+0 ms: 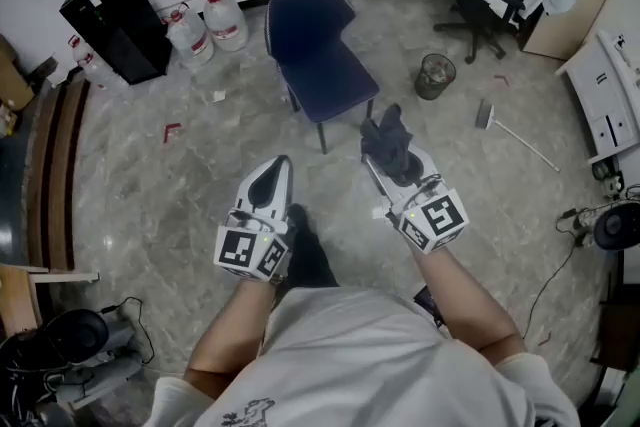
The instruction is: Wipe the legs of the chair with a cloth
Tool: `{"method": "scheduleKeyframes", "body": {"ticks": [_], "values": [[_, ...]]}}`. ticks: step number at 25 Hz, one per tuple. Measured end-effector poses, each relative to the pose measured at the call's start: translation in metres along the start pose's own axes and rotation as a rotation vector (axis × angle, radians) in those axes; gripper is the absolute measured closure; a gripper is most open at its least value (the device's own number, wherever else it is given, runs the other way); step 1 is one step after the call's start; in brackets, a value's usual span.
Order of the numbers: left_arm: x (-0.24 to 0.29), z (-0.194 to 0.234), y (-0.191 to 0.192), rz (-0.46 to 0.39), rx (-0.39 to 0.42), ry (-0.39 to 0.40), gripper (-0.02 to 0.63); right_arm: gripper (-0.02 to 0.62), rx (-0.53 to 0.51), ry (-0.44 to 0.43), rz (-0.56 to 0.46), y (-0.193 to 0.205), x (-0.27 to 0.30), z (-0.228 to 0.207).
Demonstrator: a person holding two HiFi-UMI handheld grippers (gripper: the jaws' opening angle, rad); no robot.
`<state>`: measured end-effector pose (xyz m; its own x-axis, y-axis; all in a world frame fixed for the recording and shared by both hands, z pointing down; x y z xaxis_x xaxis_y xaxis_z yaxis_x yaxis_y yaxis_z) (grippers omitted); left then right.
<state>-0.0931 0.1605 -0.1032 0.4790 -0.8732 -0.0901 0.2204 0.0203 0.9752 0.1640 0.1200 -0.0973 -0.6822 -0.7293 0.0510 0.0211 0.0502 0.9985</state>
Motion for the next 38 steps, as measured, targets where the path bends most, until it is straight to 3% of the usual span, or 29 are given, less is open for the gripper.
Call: {"method": "scheduleKeyframes", "body": {"ticks": [4, 8, 13, 16, 20, 24, 29, 32, 35, 38], "values": [[0.098, 0.095, 0.004, -0.051, 0.039, 0.087, 0.6, 0.443, -0.015, 0.029, 0.019, 0.012, 0.112, -0.051], [0.171, 0.173, 0.021, -0.025, 0.013, 0.118, 0.6, 0.443, -0.014, 0.045, 0.038, 0.031, 0.196, -0.088], [0.238, 0.22, 0.069, 0.012, 0.018, 0.115, 0.6, 0.443, 0.011, 0.033, 0.059, 0.075, 0.251, -0.135], [0.261, 0.237, 0.12, 0.014, 0.031, 0.114, 0.6, 0.443, 0.009, 0.007, 0.064, 0.129, 0.272, -0.157], [0.273, 0.268, 0.215, -0.009, 0.044, 0.108, 0.6, 0.443, 0.019, -0.034, 0.089, 0.245, 0.293, -0.172], [0.285, 0.314, 0.345, 0.003, 0.021, 0.092, 0.6, 0.443, 0.044, -0.07, 0.163, 0.405, 0.308, -0.177], [0.308, 0.341, 0.498, 0.041, -0.036, 0.218, 0.6, 0.443, 0.013, -0.128, 0.315, 0.616, 0.327, -0.191], [0.322, 0.35, 0.568, 0.058, -0.005, 0.303, 0.6, 0.443, -0.031, -0.164, 0.402, 0.723, 0.346, -0.204], [0.335, 0.358, 0.63, 0.102, 0.017, 0.337, 0.6, 0.442, -0.075, -0.209, 0.506, 0.809, 0.361, -0.209], [0.347, 0.367, 0.681, 0.169, 0.091, 0.335, 0.6, 0.442, -0.103, -0.217, 0.572, 0.862, 0.374, -0.212]]}}
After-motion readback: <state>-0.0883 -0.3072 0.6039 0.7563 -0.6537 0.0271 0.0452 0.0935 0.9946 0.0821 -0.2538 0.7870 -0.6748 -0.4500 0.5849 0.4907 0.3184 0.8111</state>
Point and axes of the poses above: the fingertips, and each gripper's own axes: x forward along the fingers, z to its left, y out of its underside, the point moved 9 cm from there along -x, backward along the fingers, and after that the axes turned 3 degrees about y, right-handed, at the moved point
